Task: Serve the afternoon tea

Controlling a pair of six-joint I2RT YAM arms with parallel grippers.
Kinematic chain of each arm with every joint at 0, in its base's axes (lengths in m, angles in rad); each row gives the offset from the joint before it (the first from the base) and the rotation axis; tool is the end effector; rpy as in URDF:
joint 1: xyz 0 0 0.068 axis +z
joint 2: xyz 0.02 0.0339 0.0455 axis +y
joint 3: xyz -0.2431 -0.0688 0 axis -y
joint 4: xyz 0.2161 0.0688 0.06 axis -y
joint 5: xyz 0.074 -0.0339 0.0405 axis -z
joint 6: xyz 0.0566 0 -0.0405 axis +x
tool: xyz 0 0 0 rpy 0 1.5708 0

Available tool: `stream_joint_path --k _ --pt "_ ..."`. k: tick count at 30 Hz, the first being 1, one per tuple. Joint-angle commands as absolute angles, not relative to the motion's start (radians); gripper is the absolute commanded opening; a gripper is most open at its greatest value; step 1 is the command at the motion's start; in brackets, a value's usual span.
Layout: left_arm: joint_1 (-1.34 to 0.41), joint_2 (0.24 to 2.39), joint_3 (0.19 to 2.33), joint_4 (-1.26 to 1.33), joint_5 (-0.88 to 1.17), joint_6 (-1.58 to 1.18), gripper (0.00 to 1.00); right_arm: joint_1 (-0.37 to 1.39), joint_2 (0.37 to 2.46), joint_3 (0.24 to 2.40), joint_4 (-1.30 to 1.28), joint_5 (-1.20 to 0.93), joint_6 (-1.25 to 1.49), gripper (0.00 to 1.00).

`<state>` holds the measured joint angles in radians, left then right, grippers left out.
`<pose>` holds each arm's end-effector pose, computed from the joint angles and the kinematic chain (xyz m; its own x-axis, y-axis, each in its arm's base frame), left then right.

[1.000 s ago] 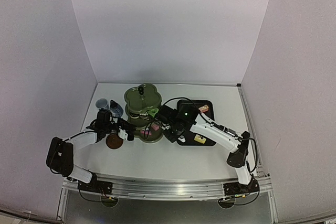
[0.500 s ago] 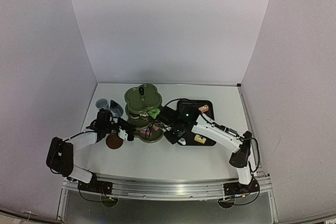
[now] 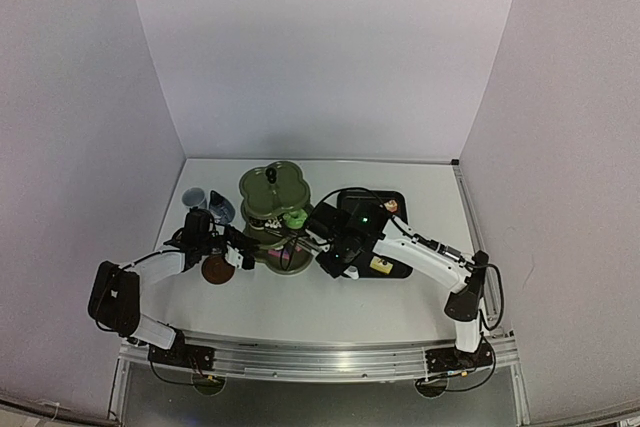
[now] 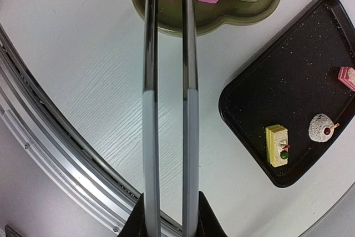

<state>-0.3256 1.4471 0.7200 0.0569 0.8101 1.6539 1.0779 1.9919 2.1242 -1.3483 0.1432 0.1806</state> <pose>0.2521 -0.1284 0.1857 0.8046 0.4535 -0.3833 0.5235 -0.2372 0.8183 0.1826 0.3229 0.3014 -0.5889 -0.7207 -0.3658 -0.7550 0.6521 -0.0692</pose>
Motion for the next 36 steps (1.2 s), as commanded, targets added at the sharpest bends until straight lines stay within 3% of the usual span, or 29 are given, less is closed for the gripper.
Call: stream_joint_path --k 1,8,19,28,36 --pt "-0.325 1.473 0.754 0.035 0.812 1.664 0.00 1.101 1.983 2.158 -1.456 0.020 0.108 0.00" --pt "-0.326 1.476 0.759 0.037 0.816 1.664 0.00 1.101 2.054 2.248 -1.422 0.077 0.141 0.00" --pt "-0.326 1.473 0.751 0.038 0.820 1.664 0.00 1.100 2.063 2.220 -1.323 0.267 0.293 0.00" --pt "-0.325 1.465 0.743 0.038 0.820 1.666 0.00 1.101 2.095 2.259 -1.312 0.279 0.302 0.00" --pt "-0.326 1.466 0.742 0.040 0.817 1.666 0.00 1.101 1.974 2.126 -1.320 0.229 0.240 0.00"
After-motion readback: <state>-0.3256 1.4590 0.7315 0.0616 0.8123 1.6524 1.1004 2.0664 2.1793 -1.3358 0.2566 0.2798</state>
